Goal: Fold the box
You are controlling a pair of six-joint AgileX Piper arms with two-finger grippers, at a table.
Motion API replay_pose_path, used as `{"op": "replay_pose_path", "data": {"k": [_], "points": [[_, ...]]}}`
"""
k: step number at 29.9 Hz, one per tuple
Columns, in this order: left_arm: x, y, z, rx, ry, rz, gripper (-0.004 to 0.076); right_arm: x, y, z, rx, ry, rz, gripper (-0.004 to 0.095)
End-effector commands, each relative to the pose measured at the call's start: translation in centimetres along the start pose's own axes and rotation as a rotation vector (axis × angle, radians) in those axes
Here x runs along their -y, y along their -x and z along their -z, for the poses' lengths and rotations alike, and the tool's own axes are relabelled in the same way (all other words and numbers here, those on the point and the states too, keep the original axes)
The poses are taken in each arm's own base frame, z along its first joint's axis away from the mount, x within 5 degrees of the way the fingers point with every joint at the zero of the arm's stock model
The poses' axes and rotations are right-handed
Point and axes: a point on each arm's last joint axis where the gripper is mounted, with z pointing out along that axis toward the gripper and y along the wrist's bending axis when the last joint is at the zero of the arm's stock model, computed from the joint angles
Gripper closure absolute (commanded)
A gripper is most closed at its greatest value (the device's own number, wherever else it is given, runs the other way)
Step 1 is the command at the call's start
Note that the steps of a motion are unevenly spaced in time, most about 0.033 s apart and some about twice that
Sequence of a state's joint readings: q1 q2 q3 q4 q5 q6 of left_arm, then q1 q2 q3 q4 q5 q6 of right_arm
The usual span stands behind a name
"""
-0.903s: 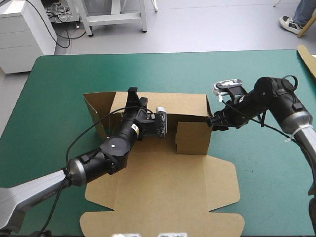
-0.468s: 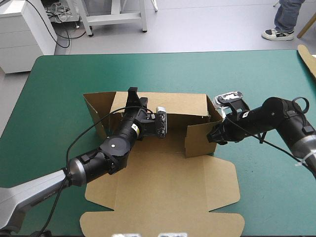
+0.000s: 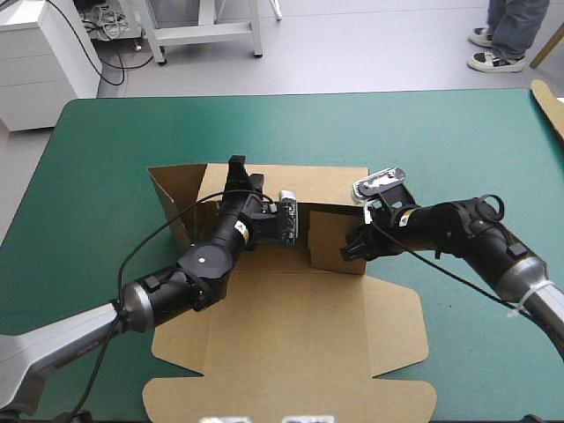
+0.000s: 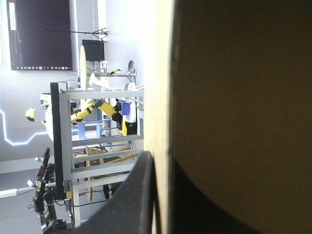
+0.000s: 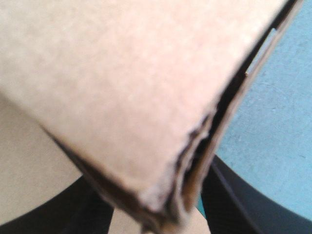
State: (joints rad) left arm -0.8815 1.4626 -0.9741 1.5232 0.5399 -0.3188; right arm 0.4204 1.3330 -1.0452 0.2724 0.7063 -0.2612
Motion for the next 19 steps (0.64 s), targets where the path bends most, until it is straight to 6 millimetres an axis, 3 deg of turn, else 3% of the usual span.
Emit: {"op": "replay_pose_path", "data": {"k": [1,7,12,14,19], "points": [[-1.1,0.0,0.8,0.018,0.031,0.064,0.0731,-0.7,1.4,1.5,0.130,-0.073,-0.035,0.0443],[-1.1,0.0,0.8,0.018,0.028,0.070,0.0731,-1.3,2.0,1.5,0.198,-0.117,-0.089,0.0454],[-1.1,0.0,0.8,0.018,0.028,0.070,0.0731,-1.7,2.2,1.5,0.226,-0.142,-0.115,0.0554],[-1.1,0.0,0.8,0.020,0.028,0.070,0.0731,-1.9,2.0,1.4,0.207,-0.144,-0.134,0.0625],[-1.0,0.3,0.8,0.042,0.020,0.069,0.0731,-2.1,1.5,1.4,0.162,-0.158,-0.143,0.0932]]}}
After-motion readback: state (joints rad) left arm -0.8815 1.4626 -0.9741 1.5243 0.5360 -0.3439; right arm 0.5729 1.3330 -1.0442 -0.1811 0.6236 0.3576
